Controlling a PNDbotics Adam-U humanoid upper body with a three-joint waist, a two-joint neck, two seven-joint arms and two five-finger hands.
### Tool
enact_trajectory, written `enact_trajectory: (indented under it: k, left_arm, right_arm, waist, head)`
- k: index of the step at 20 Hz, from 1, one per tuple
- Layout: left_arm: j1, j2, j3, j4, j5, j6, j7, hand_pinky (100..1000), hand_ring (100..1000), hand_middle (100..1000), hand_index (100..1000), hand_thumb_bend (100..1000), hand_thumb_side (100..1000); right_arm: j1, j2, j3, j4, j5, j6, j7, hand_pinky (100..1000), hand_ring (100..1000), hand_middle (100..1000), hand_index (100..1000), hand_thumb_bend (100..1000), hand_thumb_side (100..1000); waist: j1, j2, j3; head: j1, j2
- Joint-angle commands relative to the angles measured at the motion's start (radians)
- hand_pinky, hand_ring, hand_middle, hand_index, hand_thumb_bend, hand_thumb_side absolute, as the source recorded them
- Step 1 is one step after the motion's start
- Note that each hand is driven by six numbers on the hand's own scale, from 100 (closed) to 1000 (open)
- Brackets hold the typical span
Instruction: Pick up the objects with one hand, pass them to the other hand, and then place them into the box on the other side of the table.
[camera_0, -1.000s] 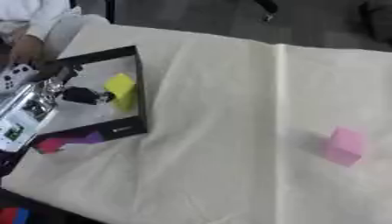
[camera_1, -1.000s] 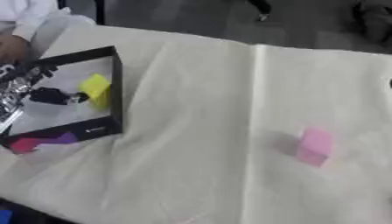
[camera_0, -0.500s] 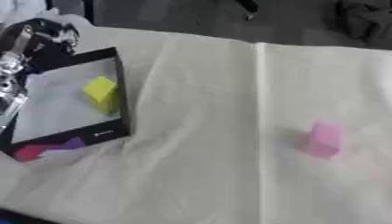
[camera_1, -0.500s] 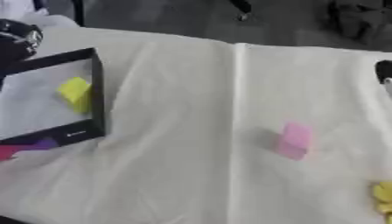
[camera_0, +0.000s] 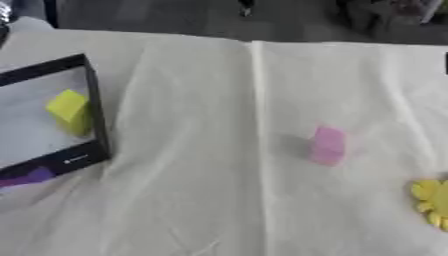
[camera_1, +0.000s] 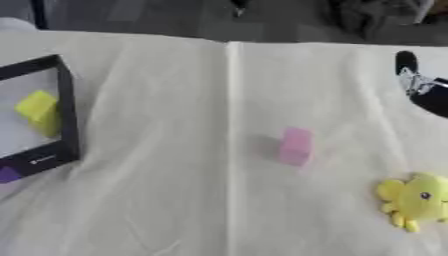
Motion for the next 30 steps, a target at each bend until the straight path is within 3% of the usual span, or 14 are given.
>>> enact_trajectory:
  k: [1,7,13,19,21,25,30]
  left_arm:
    - [-0.001,-0.004,0.014,-0.018,0.013,-0.034,0.016,891,806,800,839,100,764]
    - [0.026,-0.052,0.018,-0.018,0.029,-0.088,0.025,889,812,812,847,100,774]
    - [0.051,-0.081,0.016,-0.018,0.034,-0.085,0.019,888,810,812,844,100,784]
    - [0.052,-0.084,0.01,-0.018,0.03,-0.074,0.007,889,811,812,841,100,789]
    - [0.054,-0.085,0.009,-0.018,0.029,-0.068,0.004,889,811,812,840,100,790]
    - [0.053,-0.086,0.004,-0.018,0.029,-0.058,-0.003,889,811,811,838,100,789]
    - [0.051,-0.085,-0.001,-0.018,0.029,-0.048,-0.008,889,811,809,836,100,788]
  right_arm:
    - [0.008,-0.063,-0.033,-0.01,-0.044,0.014,0.088,842,741,862,900,283,258]
    - [0.05,-0.15,-0.062,-0.01,-0.132,0.021,0.275,857,766,869,906,300,282]
    - [0.088,-0.225,-0.083,-0.01,-0.209,-0.018,0.477,875,801,883,918,332,274]
    - [0.093,-0.268,-0.075,-0.01,-0.179,-0.091,0.76,910,870,905,935,327,306]
    - [0.089,-0.273,-0.078,-0.01,-0.178,-0.106,0.815,904,865,906,939,326,304]
    - [0.07,-0.301,-0.053,-0.01,-0.227,-0.098,0.801,890,856,898,946,358,290]
    - [0.026,-0.341,0.011,-0.01,-0.303,0.002,0.704,866,833,880,943,396,268]
  waist:
    - [0.002,-0.023,-0.002]
    - [-0.001,-0.025,-0.01]
    - [-0.003,-0.025,-0.014]
    - [-0.004,-0.024,-0.012]
    - [-0.005,-0.023,-0.012]
    - [-0.005,-0.024,-0.009]
    - [-0.007,-0.025,-0.002]
  head:
    - [-0.009,0.008]
    - [-0.018,0.018]
    - [-0.031,0.021]
    - [-0.052,0.019]
    - [-0.056,0.02]
    - [-0.063,0.021]
    - [-0.072,0.024]
